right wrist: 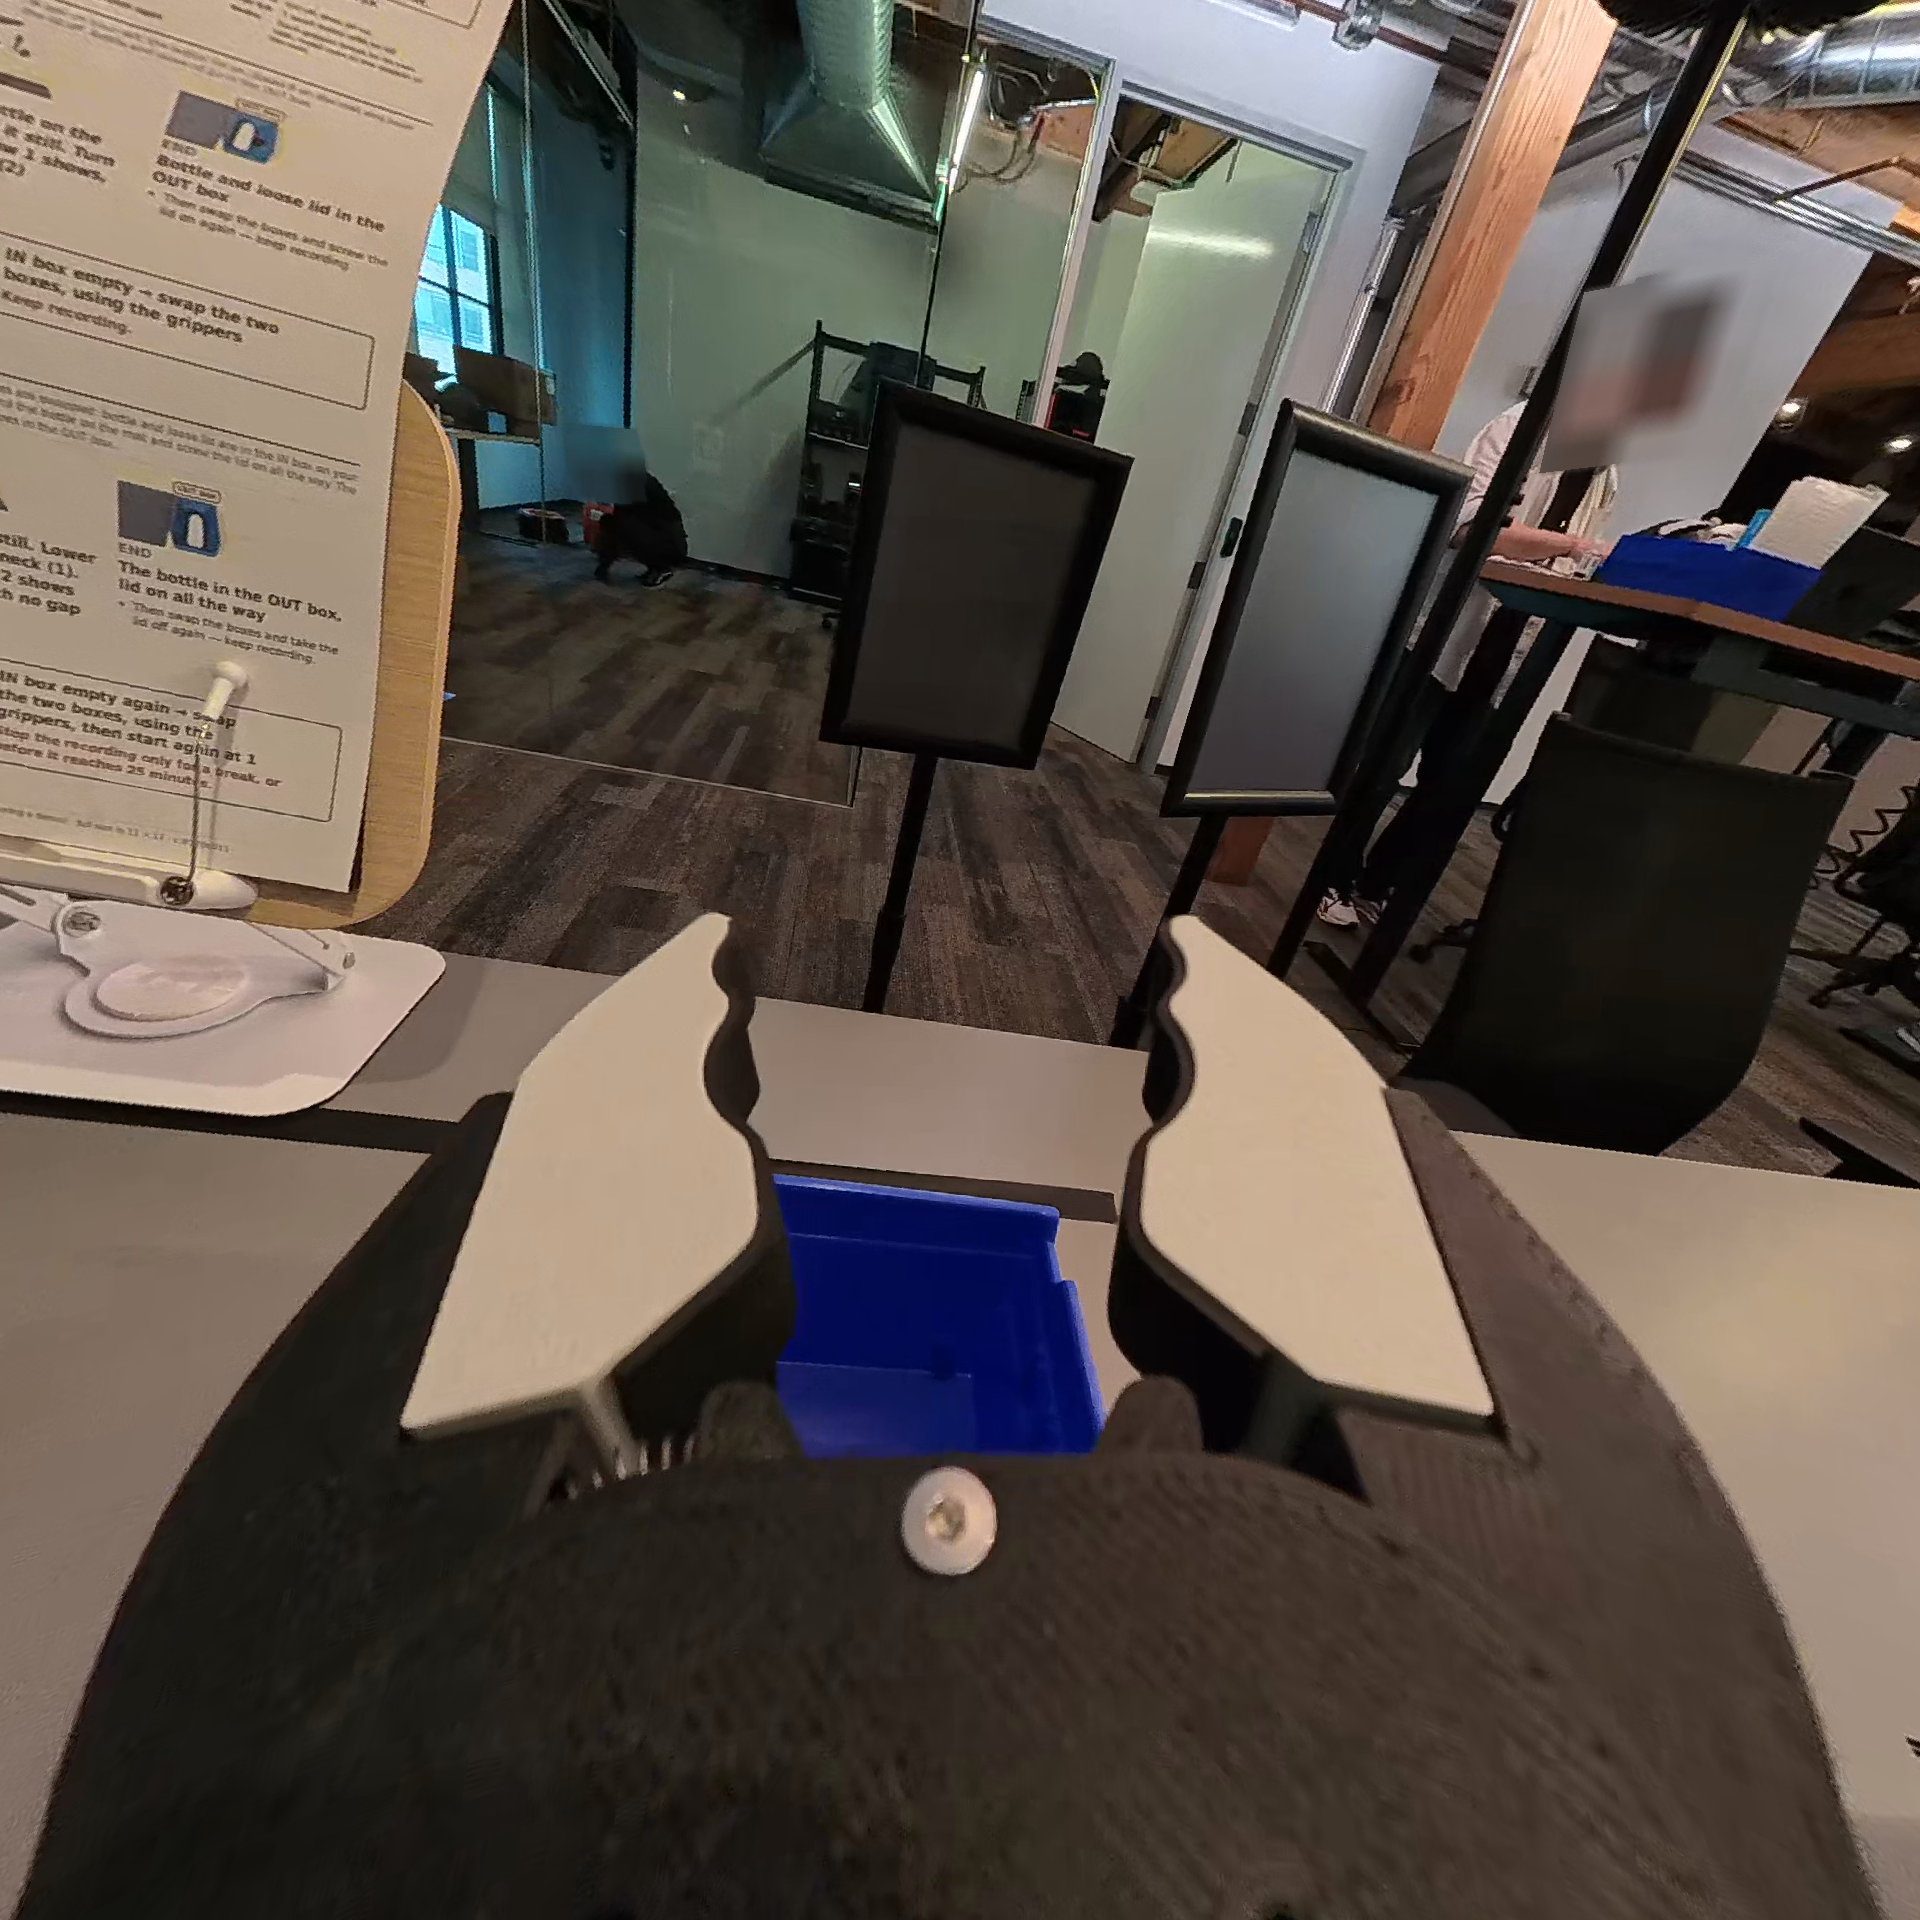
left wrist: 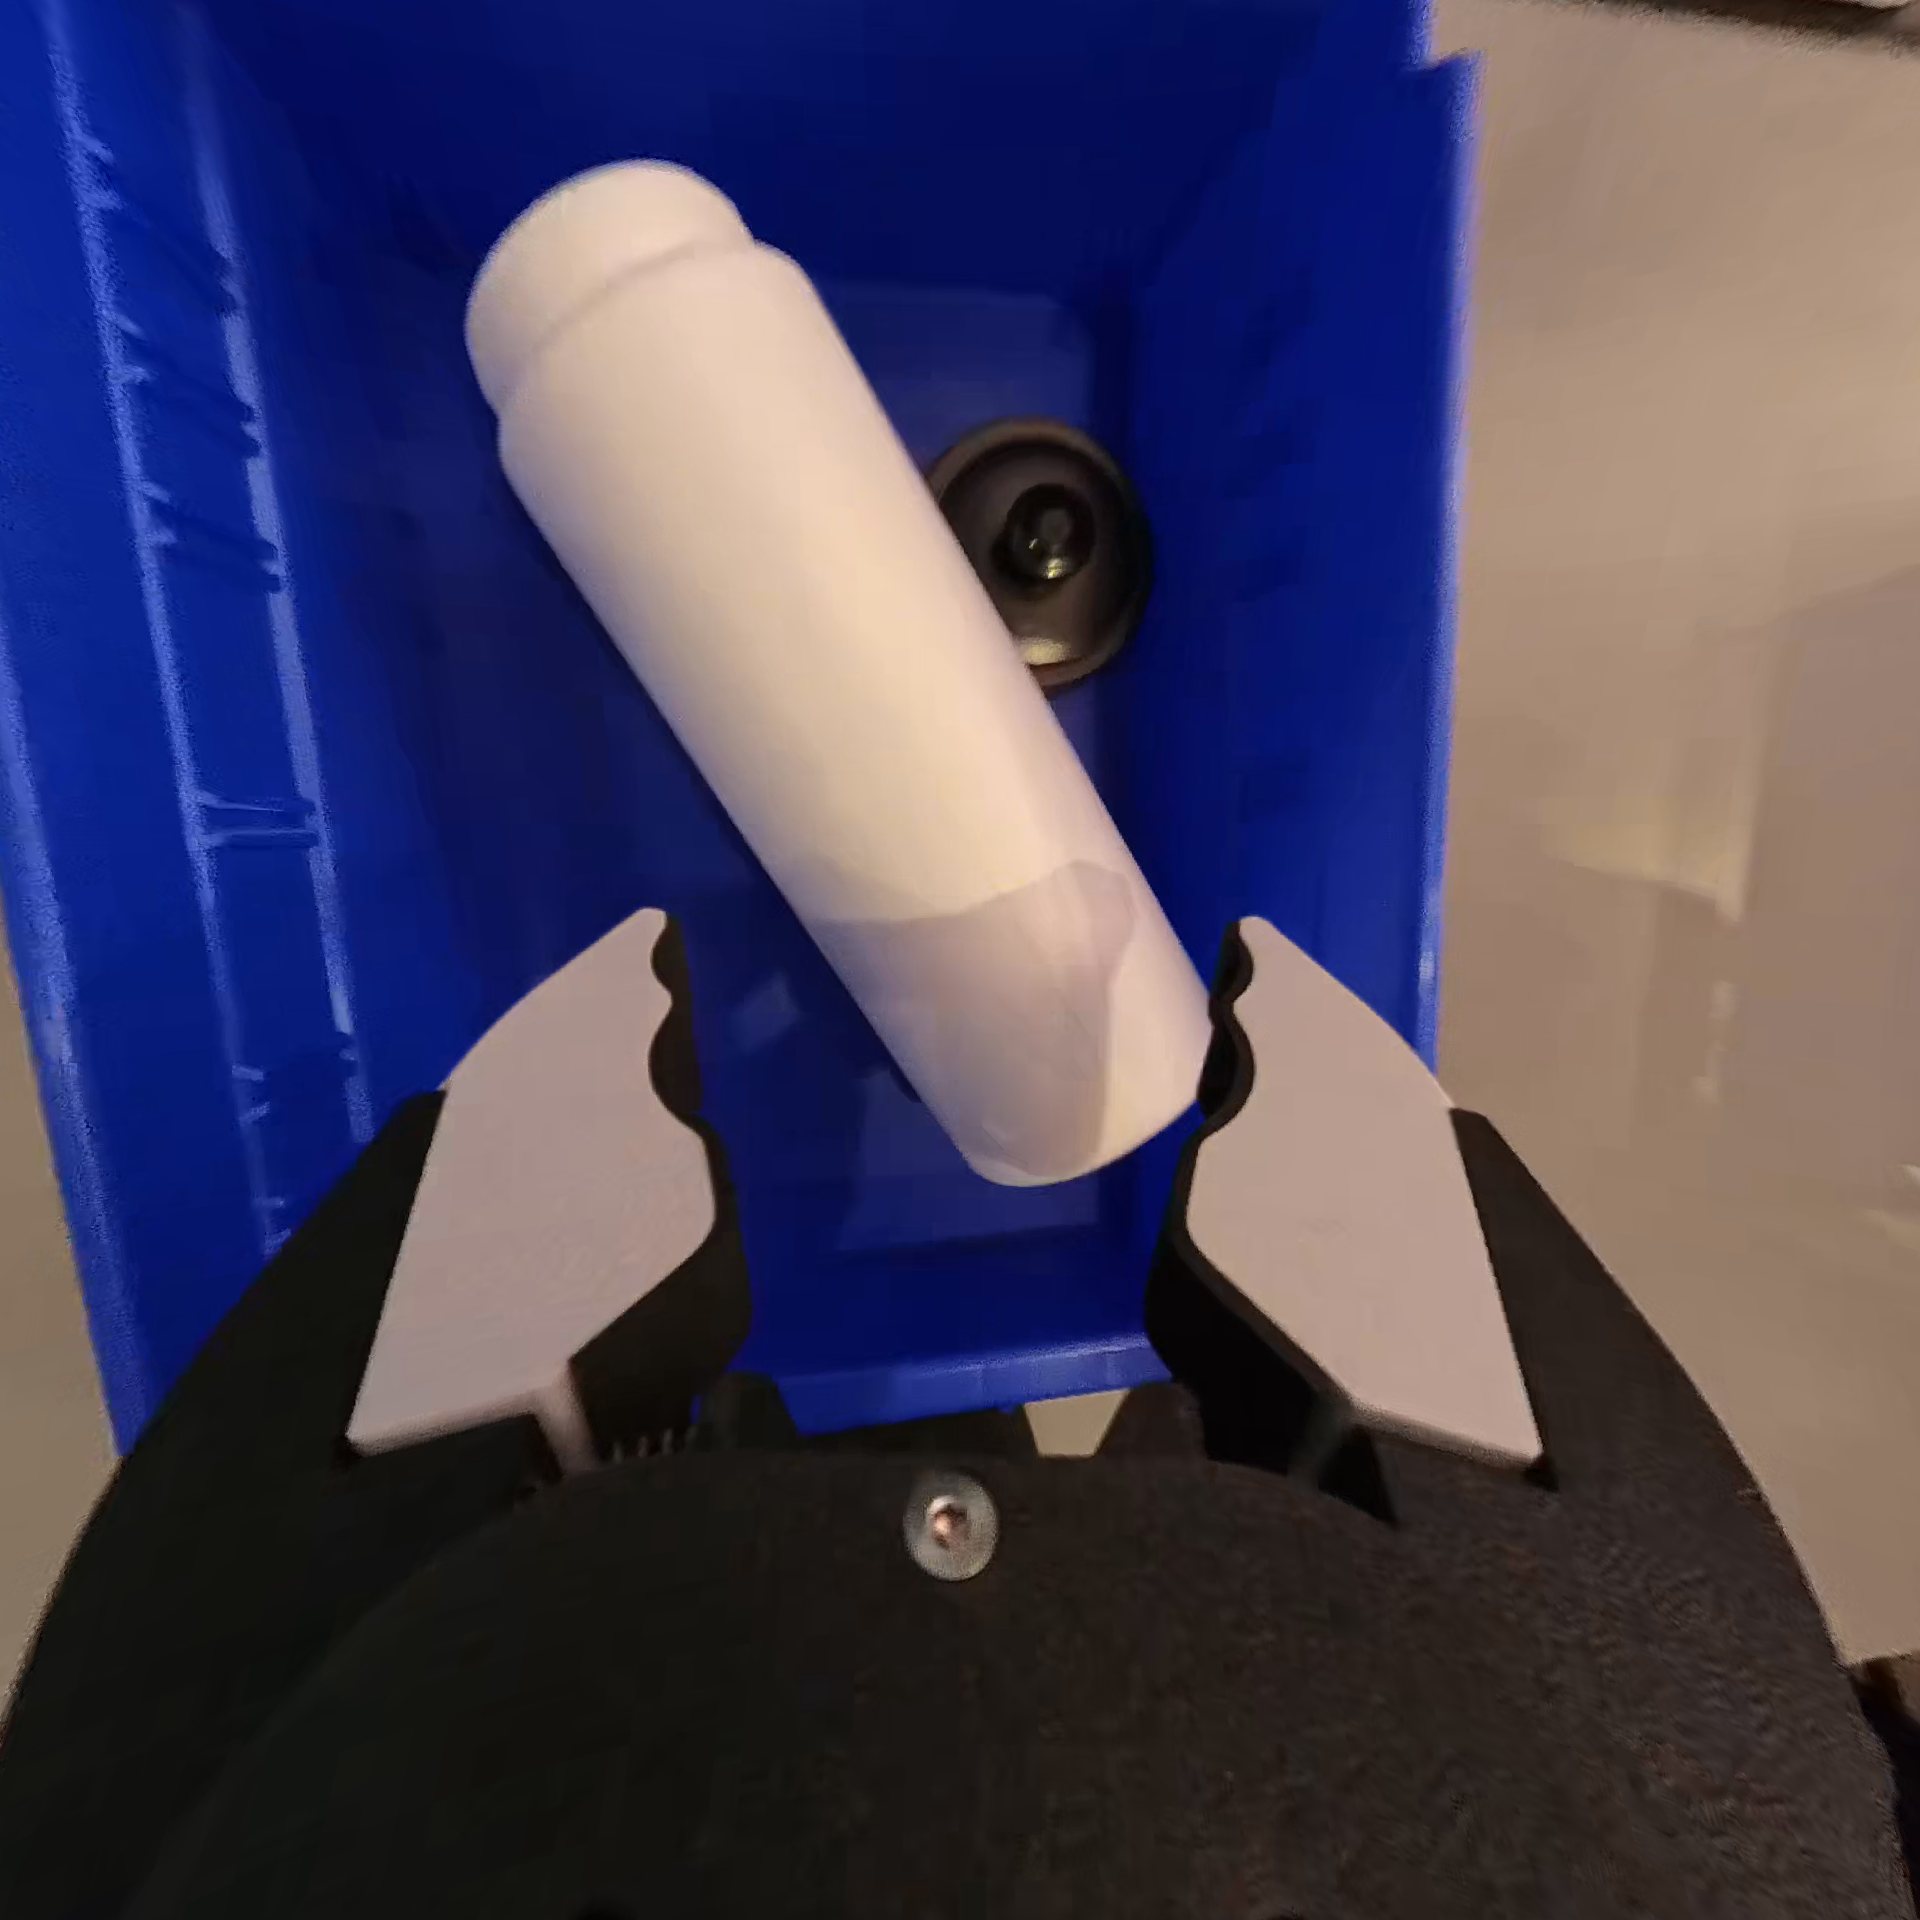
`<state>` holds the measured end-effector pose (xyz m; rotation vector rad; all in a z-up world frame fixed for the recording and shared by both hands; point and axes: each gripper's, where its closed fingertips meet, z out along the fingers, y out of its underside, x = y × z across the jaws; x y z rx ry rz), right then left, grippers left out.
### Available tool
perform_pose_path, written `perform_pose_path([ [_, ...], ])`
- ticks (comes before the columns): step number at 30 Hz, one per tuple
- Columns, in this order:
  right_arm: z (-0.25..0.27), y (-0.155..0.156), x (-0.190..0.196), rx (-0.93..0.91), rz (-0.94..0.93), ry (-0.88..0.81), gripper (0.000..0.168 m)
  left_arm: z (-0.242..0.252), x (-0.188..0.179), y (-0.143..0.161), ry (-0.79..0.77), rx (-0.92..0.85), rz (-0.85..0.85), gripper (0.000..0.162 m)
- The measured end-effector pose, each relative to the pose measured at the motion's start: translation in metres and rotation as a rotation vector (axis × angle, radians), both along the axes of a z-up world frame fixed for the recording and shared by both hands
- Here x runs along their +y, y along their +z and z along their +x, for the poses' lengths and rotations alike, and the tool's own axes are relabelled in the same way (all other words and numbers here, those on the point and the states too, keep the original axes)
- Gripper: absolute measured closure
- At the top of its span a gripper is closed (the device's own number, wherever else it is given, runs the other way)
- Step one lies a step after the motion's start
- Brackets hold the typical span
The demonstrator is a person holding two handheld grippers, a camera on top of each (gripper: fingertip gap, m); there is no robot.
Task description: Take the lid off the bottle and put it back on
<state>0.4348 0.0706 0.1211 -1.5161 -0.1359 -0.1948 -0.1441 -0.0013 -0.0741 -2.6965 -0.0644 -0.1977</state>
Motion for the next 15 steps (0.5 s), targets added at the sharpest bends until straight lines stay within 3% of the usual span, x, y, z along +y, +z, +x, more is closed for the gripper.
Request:
perform_pose_path([
  [4,0.008,0.002,-0.002,0.019,0.014,-0.01,0.094,-0.002,0.009,-0.014,-0.03,0.126,-0.02,0.067],
  [15,0.026,0.021,-0.015,0.002,0.116,-0.113,0.094,-0.01,0.012,-0.029,0.003,0.095,-0.039,0.065],
])
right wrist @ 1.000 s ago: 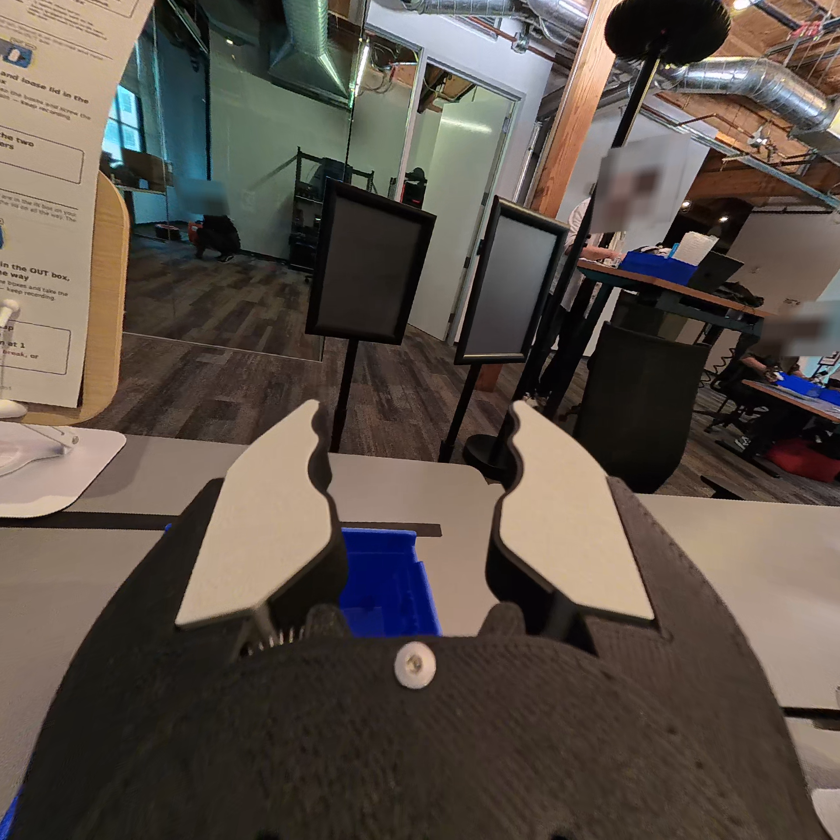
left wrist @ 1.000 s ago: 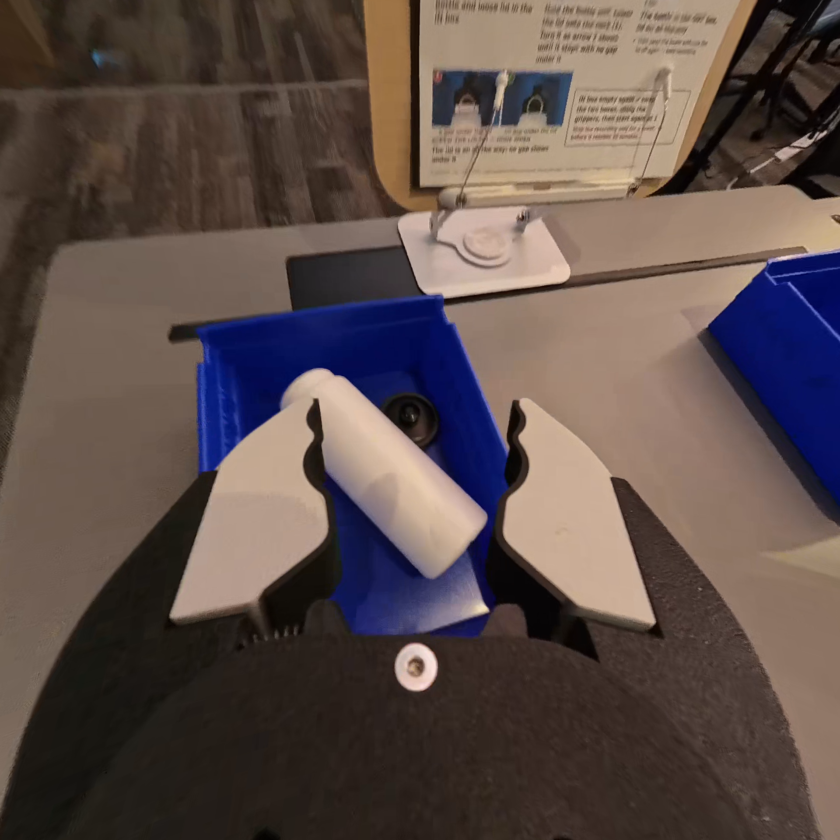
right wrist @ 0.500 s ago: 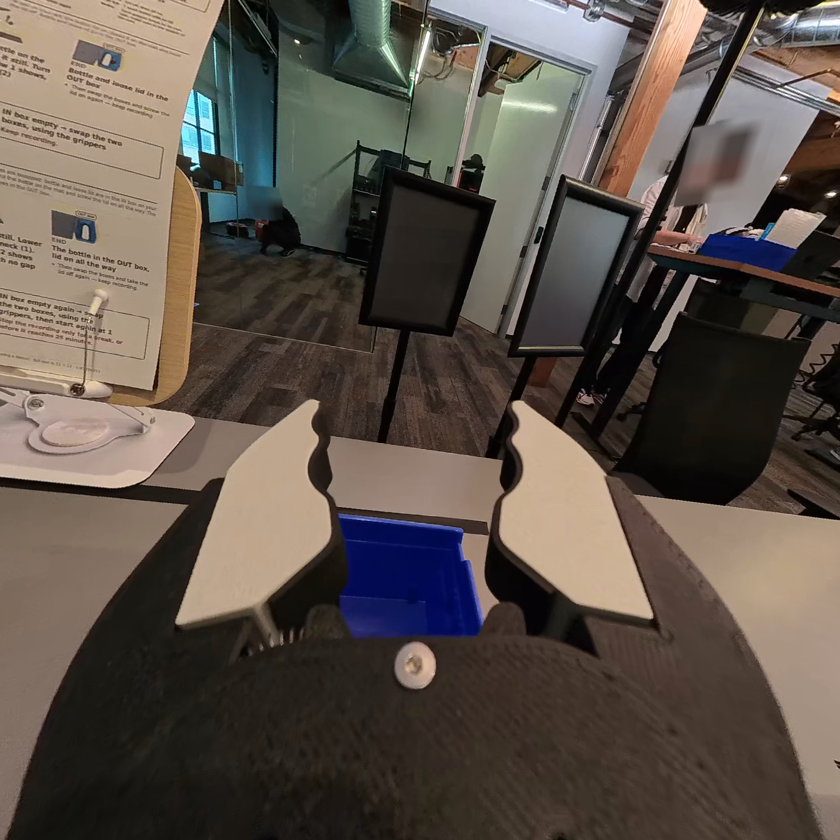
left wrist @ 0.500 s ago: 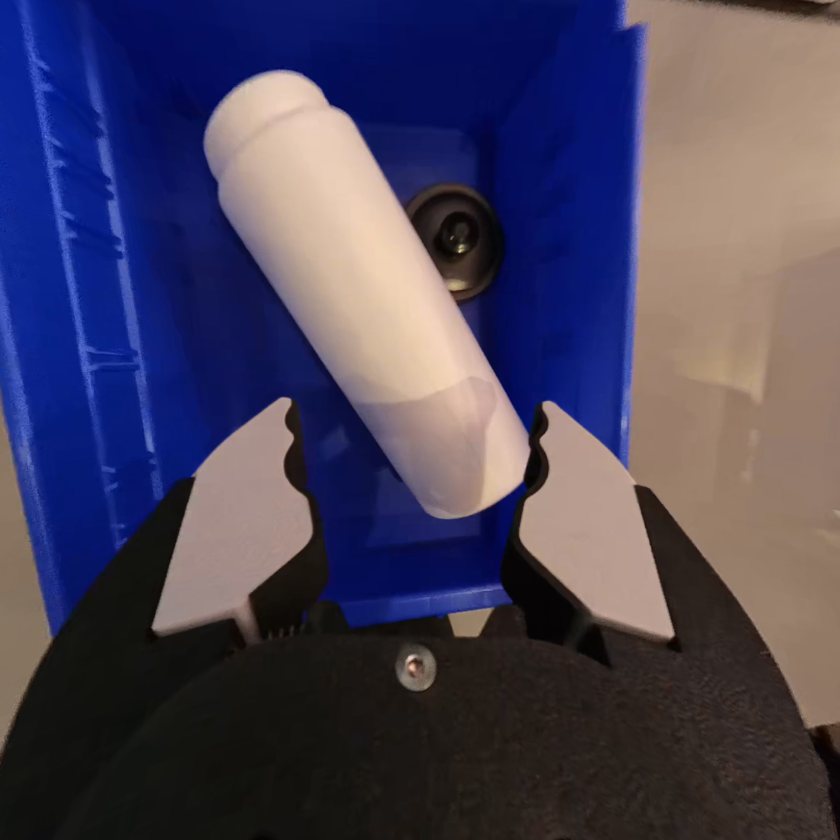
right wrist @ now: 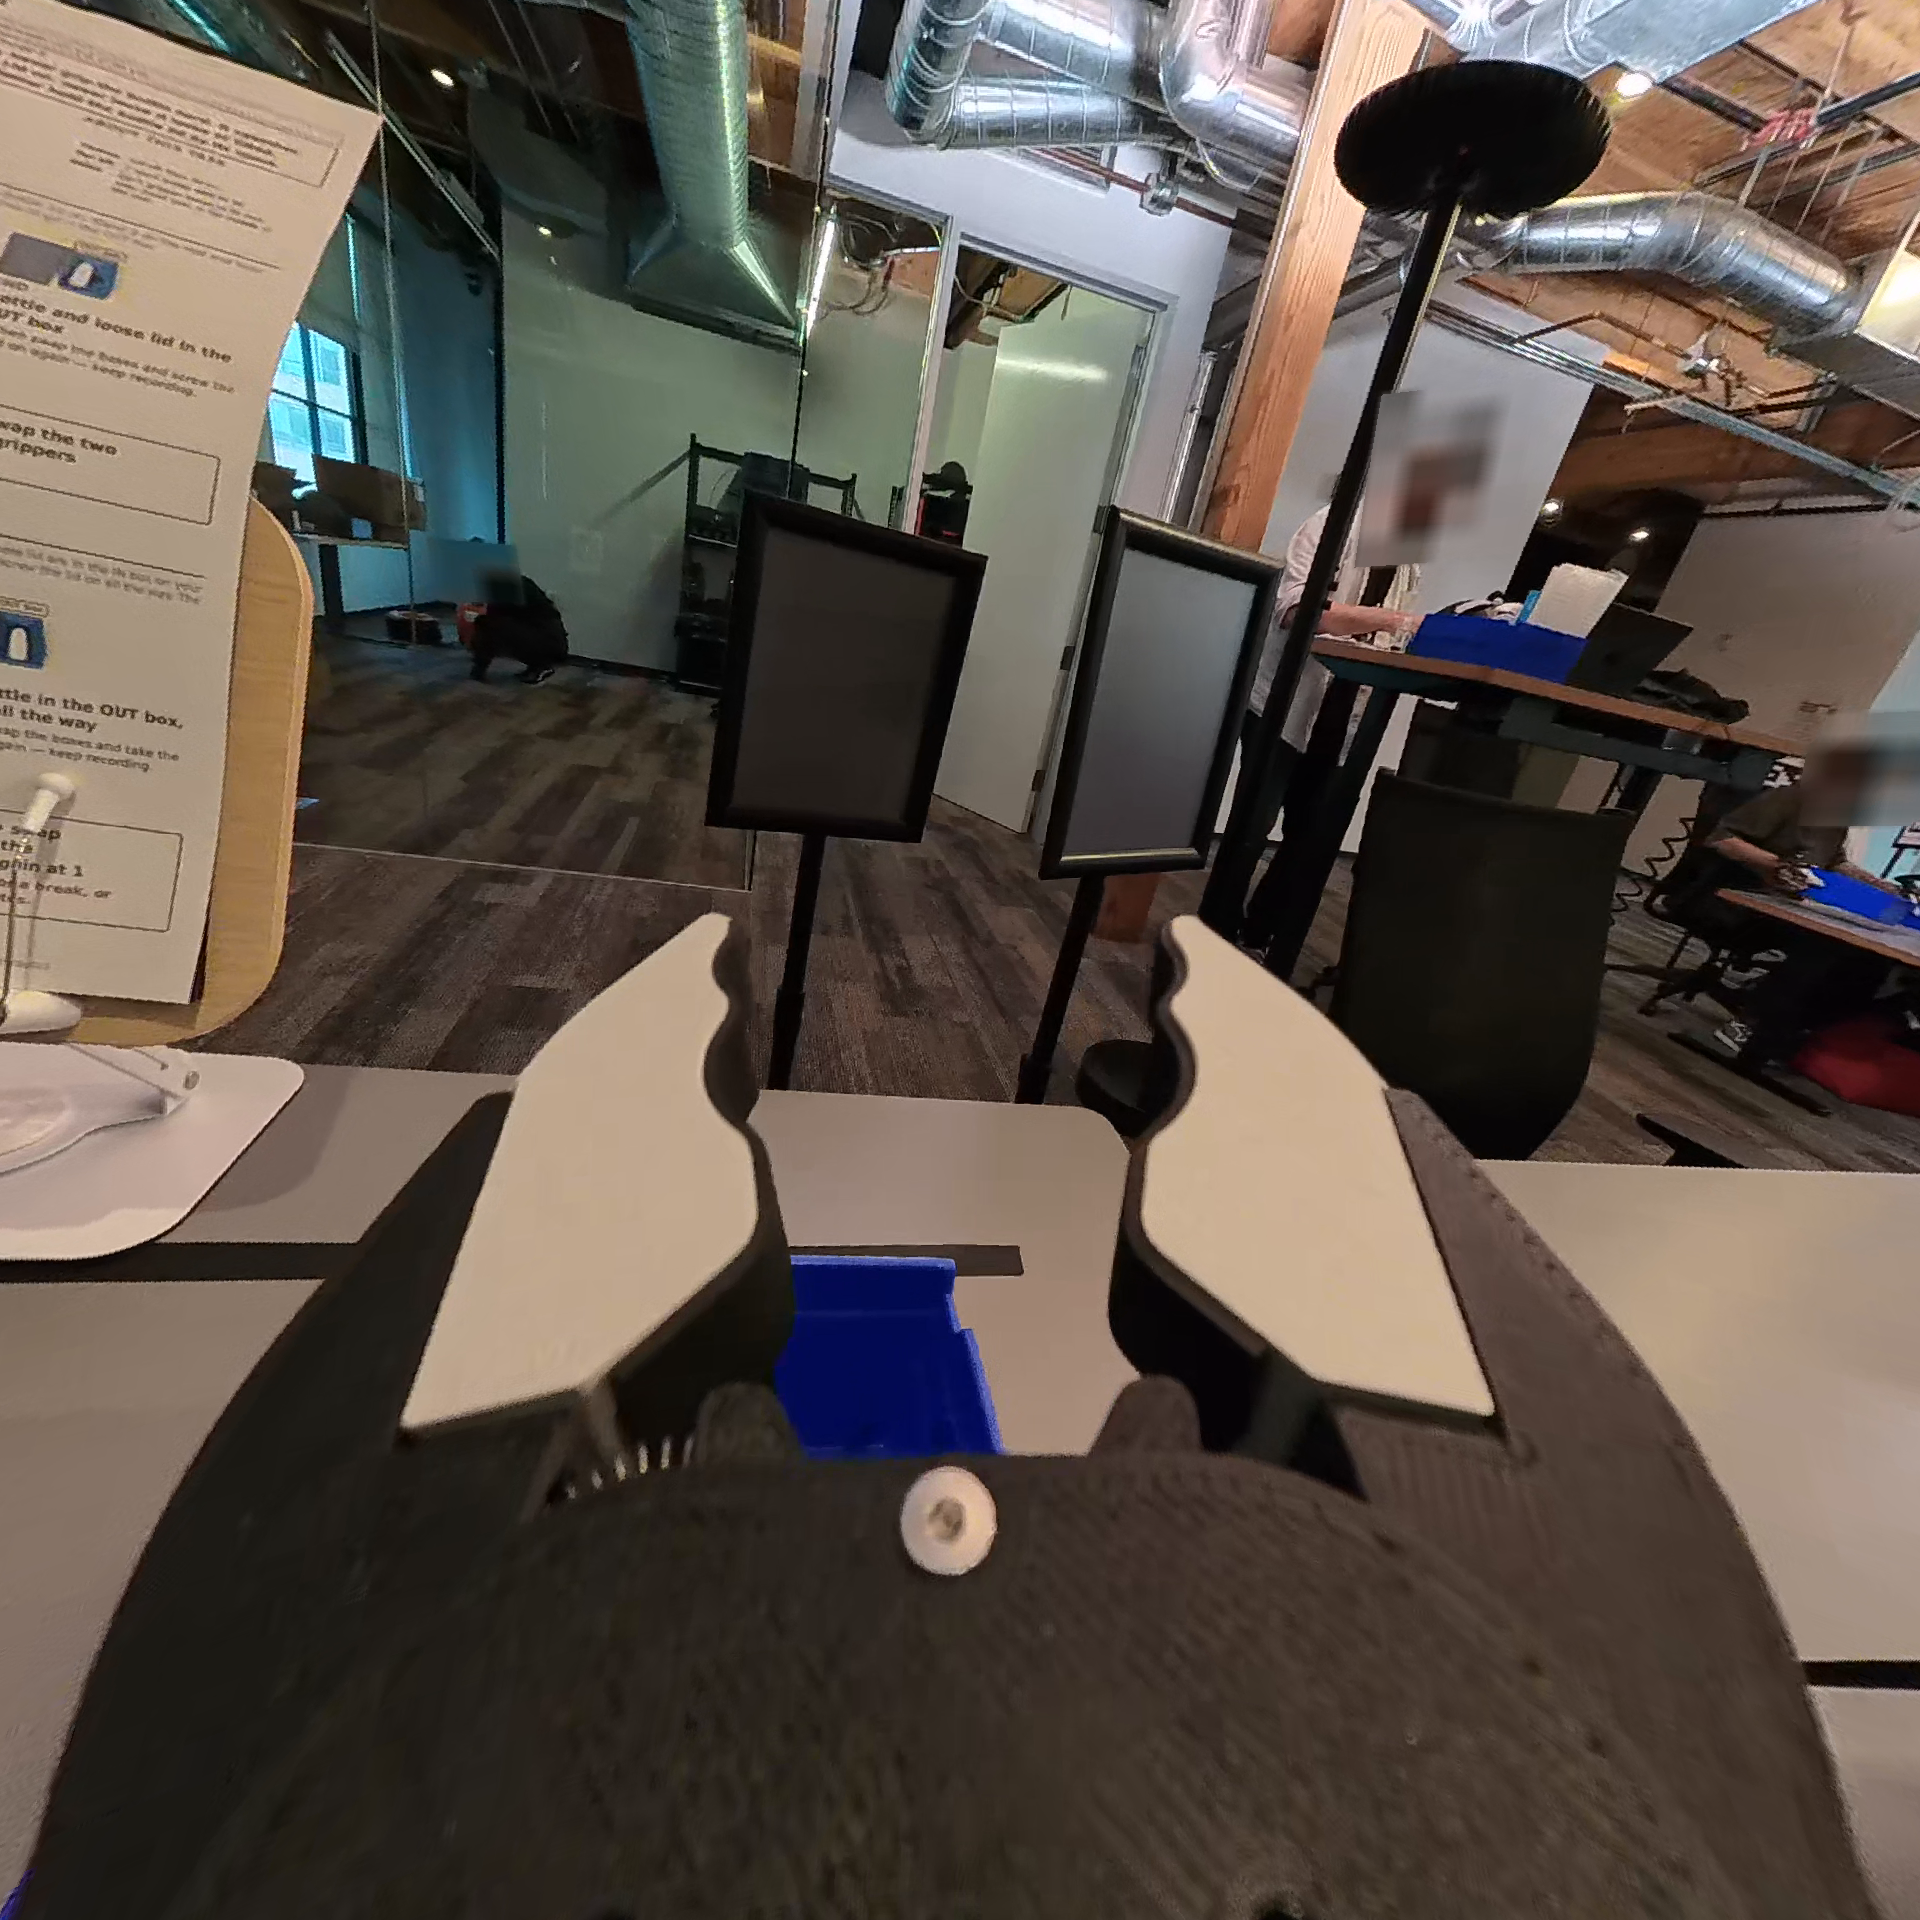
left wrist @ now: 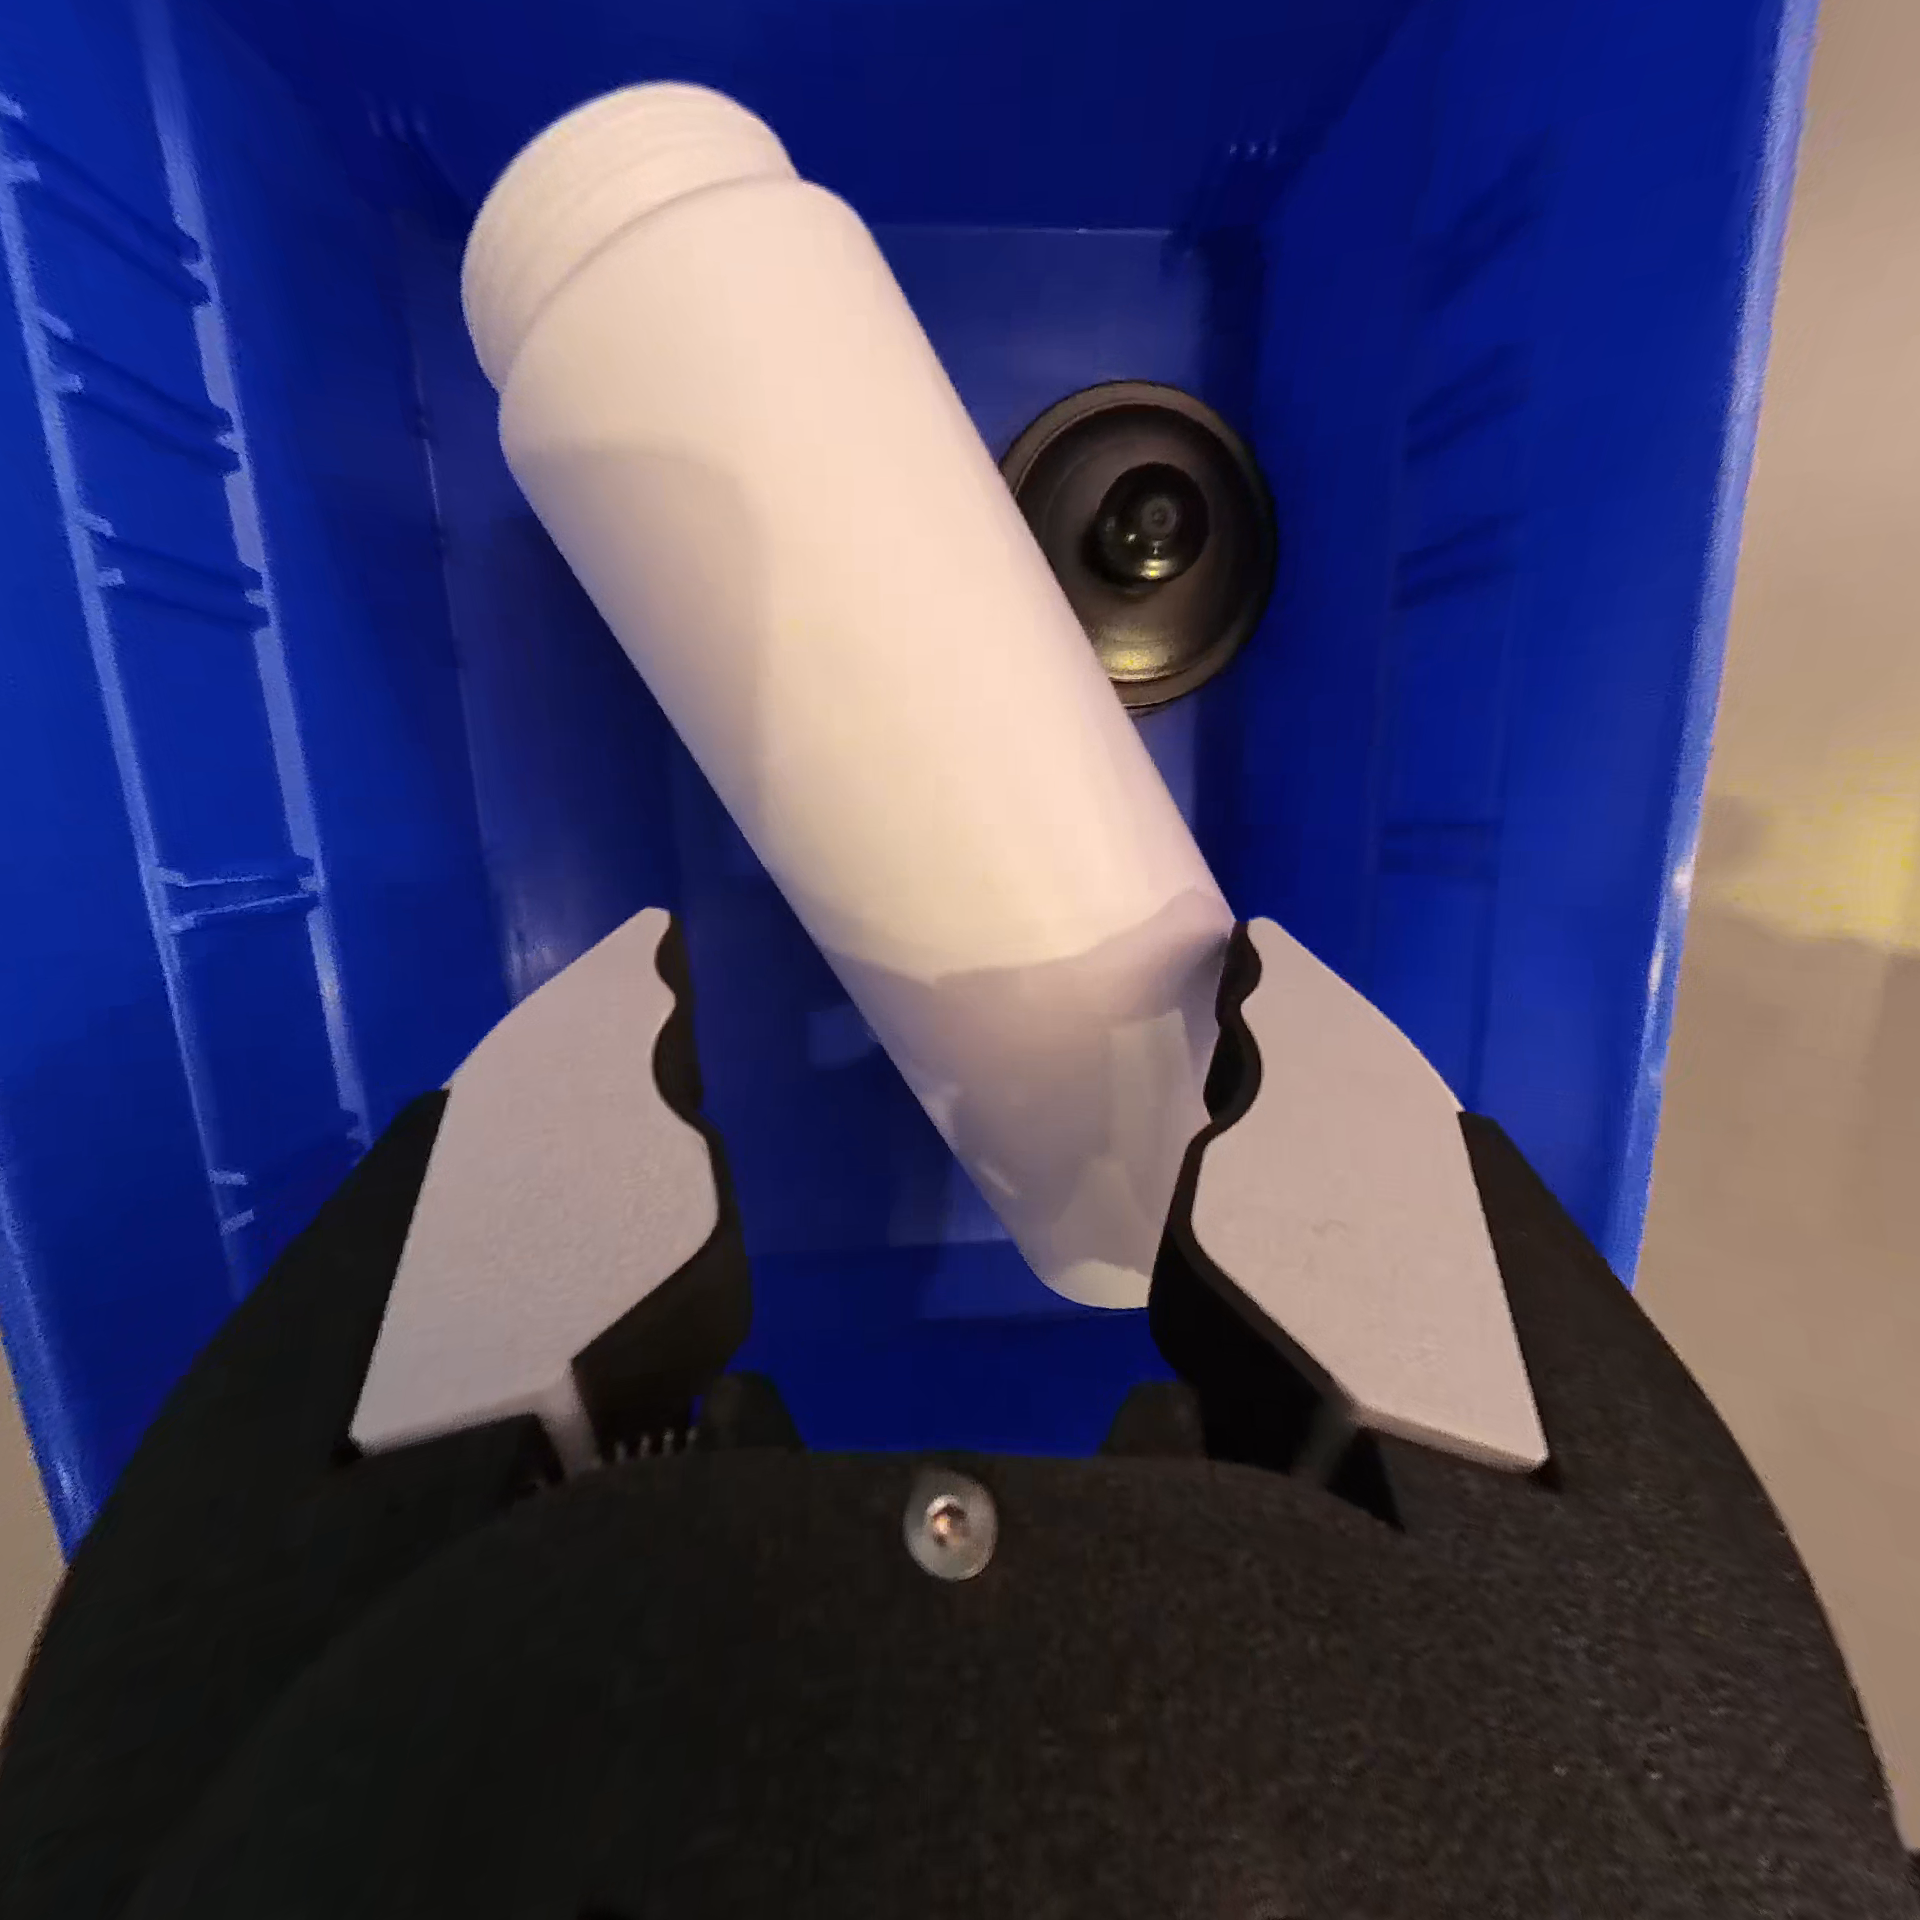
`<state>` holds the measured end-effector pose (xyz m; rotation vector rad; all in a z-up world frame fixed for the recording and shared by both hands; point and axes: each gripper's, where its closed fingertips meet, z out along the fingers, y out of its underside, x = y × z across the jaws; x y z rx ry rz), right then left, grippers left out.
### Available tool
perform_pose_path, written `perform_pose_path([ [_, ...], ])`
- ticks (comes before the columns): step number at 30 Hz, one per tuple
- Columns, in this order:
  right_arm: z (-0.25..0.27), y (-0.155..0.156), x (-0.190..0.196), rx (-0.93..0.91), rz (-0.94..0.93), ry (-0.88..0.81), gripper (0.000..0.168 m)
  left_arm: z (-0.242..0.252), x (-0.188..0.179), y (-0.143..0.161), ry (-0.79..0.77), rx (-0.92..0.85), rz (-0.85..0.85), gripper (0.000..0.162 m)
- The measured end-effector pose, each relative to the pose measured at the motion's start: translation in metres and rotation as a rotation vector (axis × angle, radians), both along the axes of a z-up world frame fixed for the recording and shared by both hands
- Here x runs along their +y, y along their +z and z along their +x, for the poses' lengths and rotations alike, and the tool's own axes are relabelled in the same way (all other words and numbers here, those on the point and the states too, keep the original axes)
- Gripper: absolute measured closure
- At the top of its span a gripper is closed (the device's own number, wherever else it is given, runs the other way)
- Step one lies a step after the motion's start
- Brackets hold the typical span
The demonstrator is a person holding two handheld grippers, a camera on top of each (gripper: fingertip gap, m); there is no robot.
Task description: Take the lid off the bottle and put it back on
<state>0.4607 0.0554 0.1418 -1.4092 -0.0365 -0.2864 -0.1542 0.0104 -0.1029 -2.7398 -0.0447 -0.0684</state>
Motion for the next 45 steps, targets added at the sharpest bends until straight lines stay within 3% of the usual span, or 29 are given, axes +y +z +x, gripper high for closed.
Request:
perform_pose_path([
  [10,-0.005,-0.003,0.003,-0.027,-0.017,0.007,0.094,0.001,-0.009,-0.004,-0.003,0.007,-0.071,0.067],
  [26,-0.017,-0.012,0.013,-0.061,-0.051,0.045,0.095,-0.018,-0.03,-0.039,-0.078,0.209,-0.344,0.069],
  [45,-0.045,-0.025,0.024,-0.141,-0.103,0.111,0.095,-0.038,-0.034,-0.038,-0.183,0.202,-0.345,0.07],
])
